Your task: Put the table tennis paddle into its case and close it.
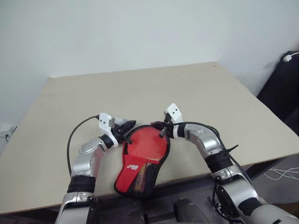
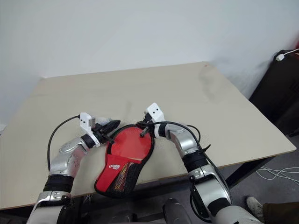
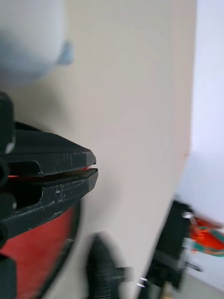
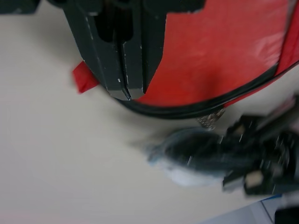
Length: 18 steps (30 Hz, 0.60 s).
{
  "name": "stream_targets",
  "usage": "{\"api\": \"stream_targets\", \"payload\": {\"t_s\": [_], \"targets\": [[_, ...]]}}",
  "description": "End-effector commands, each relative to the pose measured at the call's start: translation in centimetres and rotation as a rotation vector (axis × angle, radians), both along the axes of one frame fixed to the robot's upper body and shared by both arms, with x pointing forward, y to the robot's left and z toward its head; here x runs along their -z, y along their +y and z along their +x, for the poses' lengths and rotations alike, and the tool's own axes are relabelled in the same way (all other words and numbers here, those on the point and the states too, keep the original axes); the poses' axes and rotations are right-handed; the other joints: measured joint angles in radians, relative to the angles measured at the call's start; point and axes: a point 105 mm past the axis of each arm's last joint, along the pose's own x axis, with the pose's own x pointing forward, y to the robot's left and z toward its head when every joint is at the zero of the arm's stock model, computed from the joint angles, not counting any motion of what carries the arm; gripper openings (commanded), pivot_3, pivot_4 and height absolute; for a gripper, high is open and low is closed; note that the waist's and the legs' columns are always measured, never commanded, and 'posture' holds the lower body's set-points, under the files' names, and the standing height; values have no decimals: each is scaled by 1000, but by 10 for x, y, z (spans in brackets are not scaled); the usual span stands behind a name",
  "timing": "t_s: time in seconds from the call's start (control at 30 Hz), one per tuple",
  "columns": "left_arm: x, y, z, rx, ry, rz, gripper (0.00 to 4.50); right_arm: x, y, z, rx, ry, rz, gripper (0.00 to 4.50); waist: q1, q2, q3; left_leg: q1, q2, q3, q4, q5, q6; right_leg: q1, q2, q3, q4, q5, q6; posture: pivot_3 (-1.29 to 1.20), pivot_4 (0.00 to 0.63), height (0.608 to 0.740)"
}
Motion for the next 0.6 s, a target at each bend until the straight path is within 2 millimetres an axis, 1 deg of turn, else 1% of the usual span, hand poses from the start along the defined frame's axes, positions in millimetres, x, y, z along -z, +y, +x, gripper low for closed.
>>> {"api": "stream_targets", "payload": {"t_s": [0.03,0.17,0.27,0.5,0.6], "targets": [[-41,3,6,6,-98,-80,0,1,9,-11,-58,-35,-12,67,0,-1,0,0,0,0,0,0,0,0,0,0,0,0,0,0,0,740],[-54,12,9,-22,-120,-95,0,8,16,-20,-85,-31,-22,67,-1,-2,1,0,0,0,0,0,0,0,0,0,0,0,0,0,0,740],[-59,27,10,-51,-119,-86,0,6,22,-24,-101,-36,-12,67,-1,-2,1,1,0,0,0,0,0,0,0,0,0,0,0,0,0,740],[-60,61,8,-109,-89,-17,0,-8,34,-26,-119,-79,25,67,0,-4,2,0,1,0,0,0,-1,-1,0,0,0,0,0,0,0,740],[-57,77,4,-135,-65,15,0,-20,37,-22,-110,-105,52,67,0,-4,2,0,1,0,0,-1,-2,-1,0,0,0,0,0,0,0,740]]}}
